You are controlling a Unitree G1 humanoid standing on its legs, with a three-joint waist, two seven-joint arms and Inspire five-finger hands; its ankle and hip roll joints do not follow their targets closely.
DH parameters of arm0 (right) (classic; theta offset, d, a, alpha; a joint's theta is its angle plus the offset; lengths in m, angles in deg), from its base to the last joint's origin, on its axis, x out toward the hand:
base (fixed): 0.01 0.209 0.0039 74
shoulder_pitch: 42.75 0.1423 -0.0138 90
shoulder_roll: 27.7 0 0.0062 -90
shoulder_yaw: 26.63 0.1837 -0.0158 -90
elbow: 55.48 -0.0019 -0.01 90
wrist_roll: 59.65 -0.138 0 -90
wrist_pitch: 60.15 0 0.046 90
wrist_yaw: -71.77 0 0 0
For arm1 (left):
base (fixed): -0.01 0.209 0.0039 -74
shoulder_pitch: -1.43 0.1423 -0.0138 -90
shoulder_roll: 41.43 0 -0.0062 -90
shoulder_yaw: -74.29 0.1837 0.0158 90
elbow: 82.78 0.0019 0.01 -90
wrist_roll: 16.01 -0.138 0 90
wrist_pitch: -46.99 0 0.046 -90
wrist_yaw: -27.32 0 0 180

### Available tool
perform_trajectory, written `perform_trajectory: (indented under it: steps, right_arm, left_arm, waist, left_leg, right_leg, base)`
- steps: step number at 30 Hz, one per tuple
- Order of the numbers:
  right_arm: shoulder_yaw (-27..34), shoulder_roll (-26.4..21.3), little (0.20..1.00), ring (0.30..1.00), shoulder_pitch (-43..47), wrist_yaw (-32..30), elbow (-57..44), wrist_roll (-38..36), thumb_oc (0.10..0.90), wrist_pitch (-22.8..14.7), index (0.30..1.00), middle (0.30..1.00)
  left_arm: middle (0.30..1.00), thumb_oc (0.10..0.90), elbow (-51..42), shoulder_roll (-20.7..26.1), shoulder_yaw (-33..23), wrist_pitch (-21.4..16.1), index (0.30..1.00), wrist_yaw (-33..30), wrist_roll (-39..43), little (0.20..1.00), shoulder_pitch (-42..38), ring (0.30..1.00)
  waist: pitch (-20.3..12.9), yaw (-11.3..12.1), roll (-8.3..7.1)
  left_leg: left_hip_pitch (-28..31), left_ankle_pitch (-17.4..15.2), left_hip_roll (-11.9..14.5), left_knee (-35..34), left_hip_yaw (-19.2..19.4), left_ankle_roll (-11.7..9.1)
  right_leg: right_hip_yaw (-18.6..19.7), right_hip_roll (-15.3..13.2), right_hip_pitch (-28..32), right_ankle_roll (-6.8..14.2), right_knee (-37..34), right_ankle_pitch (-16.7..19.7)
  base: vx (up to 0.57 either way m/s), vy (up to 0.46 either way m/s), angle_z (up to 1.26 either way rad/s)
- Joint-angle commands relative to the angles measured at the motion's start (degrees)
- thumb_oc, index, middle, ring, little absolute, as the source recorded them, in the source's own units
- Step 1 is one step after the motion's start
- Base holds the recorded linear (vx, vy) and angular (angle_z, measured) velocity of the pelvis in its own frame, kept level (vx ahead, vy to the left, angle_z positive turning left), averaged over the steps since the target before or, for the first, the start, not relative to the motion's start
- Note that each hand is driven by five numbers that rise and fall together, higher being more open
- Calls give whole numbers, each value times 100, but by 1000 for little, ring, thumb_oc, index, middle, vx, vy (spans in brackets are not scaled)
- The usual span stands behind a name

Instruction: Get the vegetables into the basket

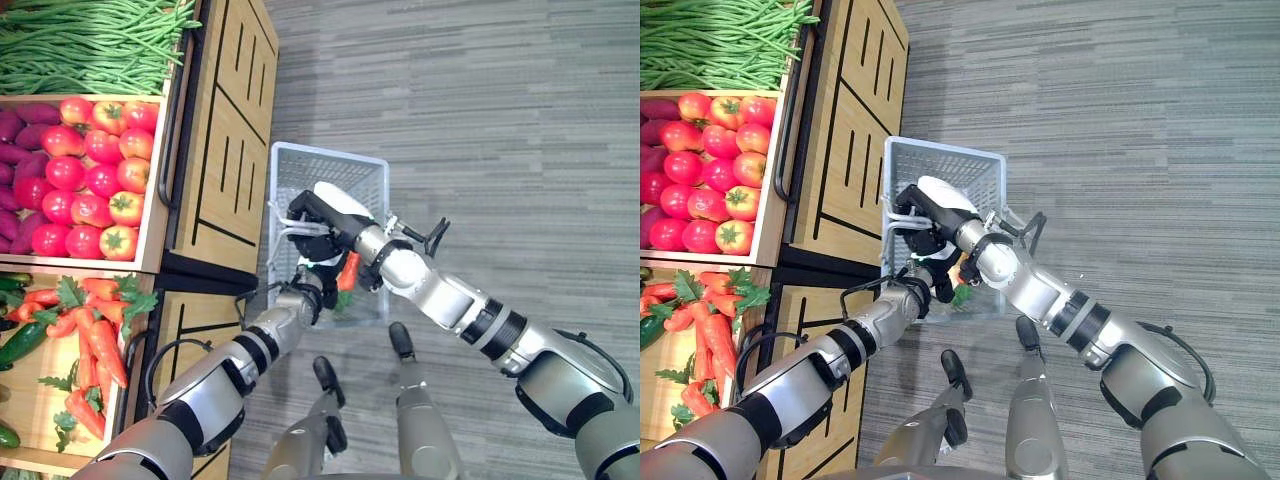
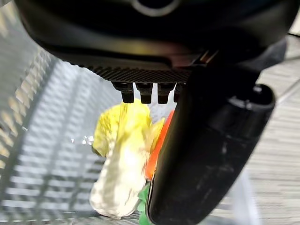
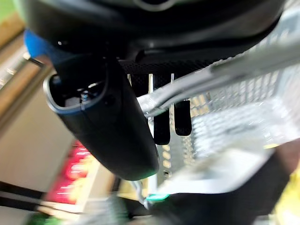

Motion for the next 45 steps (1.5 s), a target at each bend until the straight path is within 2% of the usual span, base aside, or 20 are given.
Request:
perform_trajectory:
  steps: [1, 5, 6, 7, 9, 14, 15, 16, 20, 23, 24, 26, 27, 29, 30, 33, 34, 35, 37, 45]
  right_arm:
    - [560, 996, 300, 300, 769, -441, 235, 298, 400, -626, 300, 300]
    - [804, 915, 300, 300, 467, -460, 612, 461, 400, -497, 300, 300]
    - [1014, 813, 300, 300, 210, -413, 866, 604, 400, -398, 300, 300]
    - [1018, 826, 300, 300, 198, -411, 861, 609, 400, -397, 300, 300]
    - [1297, 766, 300, 300, -154, -361, 1246, 676, 400, -319, 300, 300]
    - [1504, 782, 300, 300, -507, -297, 1904, 726, 400, -314, 300, 300]
    - [1660, 709, 300, 300, -718, -276, 2184, 776, 400, -267, 300, 300]
    - [1661, 714, 300, 300, -726, -276, 2181, 779, 400, -267, 300, 300]
    - [2076, 405, 300, 300, -1201, -231, 2988, 977, 400, -171, 300, 300]
    - [2290, 227, 300, 300, -1442, -209, 3315, 988, 400, -155, 300, 300]
    - [2480, 95, 300, 300, -1622, -218, 3647, 999, 400, -125, 300, 300]
    - [2552, 72, 300, 300, -1730, -192, 3735, 970, 400, -141, 300, 300]
    - [2786, -57, 300, 300, -1984, -194, 3967, 917, 400, -144, 300, 300]
    - [2848, -74, 300, 300, -2114, -160, 3963, 912, 400, -170, 300, 300]
    - [3041, -112, 300, 300, -2339, -204, 4193, 877, 400, -159, 300, 300]
    - [3206, -136, 300, 300, -2584, -212, 4278, 883, 400, -170, 300, 300]
    - [3356, -115, 300, 300, -2816, -238, 4438, 866, 400, -190, 300, 300]
    - [3357, -118, 300, 300, -2822, -238, 4437, 867, 400, -190, 300, 300]
    - [3467, -45, 300, 300, -3051, -247, 4694, 848, 400, -202, 300, 300]
    - [3653, 192, 300, 300, -3588, -288, 5384, 706, 400, -254, 300, 300]
  left_arm:
    - [1000, 900, 56, -96, 159, -251, 1000, -146, 2, 1000, -320, 1000]
    - [1000, 900, -856, 354, 8, -385, 1000, 39, 355, 1000, 32, 1000]
    - [1000, 900, -1561, 730, -143, -505, 1000, 230, 609, 1000, 325, 1000]
    - [1000, 900, -1607, 762, -146, -485, 1000, 251, 611, 1000, 350, 1000]
    - [1000, 900, -2238, 1179, -313, -609, 1000, 528, 948, 1000, 846, 1000]
    - [1000, 900, -2358, 1483, -501, -666, 1000, 816, 1193, 1000, 1450, 1000]
    - [1000, 900, -2425, 1658, -673, -704, 1000, 880, 1353, 1000, 1735, 1000]
    - [1000, 900, -2436, 1667, -673, -700, 1000, 884, 1353, 1000, 1746, 1000]
    - [1000, 900, -2632, 2034, -1131, -759, 1000, 1091, 1819, 1000, 2474, 1000]
    - [1000, 900, -2639, 2149, -1356, -759, 1000, 1171, 1954, 1000, 2758, 1000]
    - [1000, 900, -2518, 2195, -1533, -740, 1000, 1231, 2100, 1000, 2992, 1000]
    - [1000, 900, -2438, 2199, -1625, -742, 1000, 1248, 2114, 1000, 3110, 1000]
    - [1000, 900, -2091, 2146, -1837, -701, 1000, 1200, 2033, 1000, 3307, 1000]
    - [1000, 900, -1950, 2097, -1891, -707, 1000, 1219, 2026, 1000, 3370, 1000]
    - [1000, 900, -1315, 1872, -2116, -643, 1000, 1117, 2028, 1000, 3488, 1000]
    - [1000, 900, -825, 1669, -2277, -630, 1000, 1036, 2020, 1000, 3554, 1000]
    - [1000, 900, -124, 1437, -2475, -583, 1000, 878, 1928, 1000, 3573, 1000]
    - [1000, 900, -118, 1433, -2470, -586, 1000, 876, 1927, 1000, 3573, 1000]
    - [1000, 900, 702, 1202, -2683, -516, 1000, 669, 1821, 1000, 3532, 1000]
    - [1000, 900, 2183, 917, -3053, -391, 1000, 338, 1546, 1000, 3517, 1000]
  waist:
    - [-387, 55, -320]
    - [-484, 154, -369]
    - [-568, 245, -389]
    - [-561, 229, -398]
    - [-685, 334, -459]
    - [-877, 426, -638]
    - [-977, 481, -716]
    - [-977, 478, -720]
    - [-1164, 590, -911]
    - [-1207, 621, -983]
    - [-1249, 643, -1043]
    - [-1267, 653, -1067]
    - [-1287, 653, -1118]
    - [-1297, 651, -1131]
    - [-1332, 649, -1170]
    - [-1359, 627, -1179]
    - [-1386, 598, -1194]
    - [-1385, 595, -1189]
    - [-1423, 569, -1205]
    - [-1451, 471, -1213]
  left_leg:
    - [395, -652, 4, 33, -97, -114]
    - [562, -710, 11, 33, -212, -86]
    - [685, -760, 9, 33, -297, -64]
    - [704, -765, 9, 33, -306, -65]
    - [900, -837, 13, 33, -359, -32]
    - [1172, -956, 30, 33, -376, 6]
    - [1276, -1000, 34, 33, -387, 19]
    - [1285, -1002, 33, 33, -387, 19]
    - [1499, -1080, 43, 33, -490, 51]
    - [1568, -1106, 36, 33, -535, 61]
    - [1606, -1118, 44, 33, -550, 60]
    - [1632, -1129, 47, 33, -552, 62]
    - [1686, -1142, 55, 33, -539, 65]
    - [1722, -1163, 57, 33, -548, 62]
    - [1745, -1167, 59, 33, -538, 66]
    - [1777, -1193, 58, 33, -558, 61]
    - [1781, -1193, 59, 33, -542, 65]
    - [1795, -1207, 59, 33, -552, 61]
    - [1802, -1201, 57, 33, -551, 58]
    - [1871, -1245, 64, 33, -519, 35]
  right_leg:
    - [-184, -103, 536, 105, 44, -649]
    - [-305, -108, 759, 86, 62, -733]
    - [-390, -113, 925, 78, 58, -786]
    - [-401, -114, 953, 78, 48, -788]
    - [-494, -120, 1184, 94, 26, -850]
    - [-553, -92, 1474, 112, -13, -922]
    - [-592, -89, 1590, 114, -13, -961]
    - [-593, -90, 1598, 114, -13, -964]
    - [-725, -88, 1863, 107, -13, -1071]
    - [-770, -89, 1955, 113, -13, -1100]
    - [-806, -86, 2007, 120, -13, -1108]
    - [-819, -84, 2035, 124, -13, -1118]
    - [-837, -82, 2086, 125, -13, -1140]
    - [-855, -82, 2126, 134, -13, -1167]
    - [-867, -80, 2147, 127, -13, -1170]
    - [-895, -87, 2195, 131, -13, -1198]
    - [-895, -85, 2199, 117, -13, -1191]
    - [-902, -86, 2216, 124, -13, -1205]
    - [-907, -82, 2224, 108, -13, -1215]
    - [-897, -76, 2281, 103, -13, -1248]
  base:
    - [-11, 9, 5]
    - [-6, 27, 12]
    - [5, 37, 17]
    - [7, 64, 18]
    - [12, 75, 21]
    - [19, 71, 0]
    - [16, 44, -2]
    - [24, 62, 2]
    - [26, 51, 11]
    - [9, 41, 20]
    - [6, 23, 14]
    - [10, 16, 8]
    - [0, 0, 0]
    - [0, 0, 0]
    - [0, 0, 0]
    - [0, 0, 0]
    - [0, 0, 0]
    - [0, 0, 0]
    - [0, 0, 0]
    - [4, 0, 0]
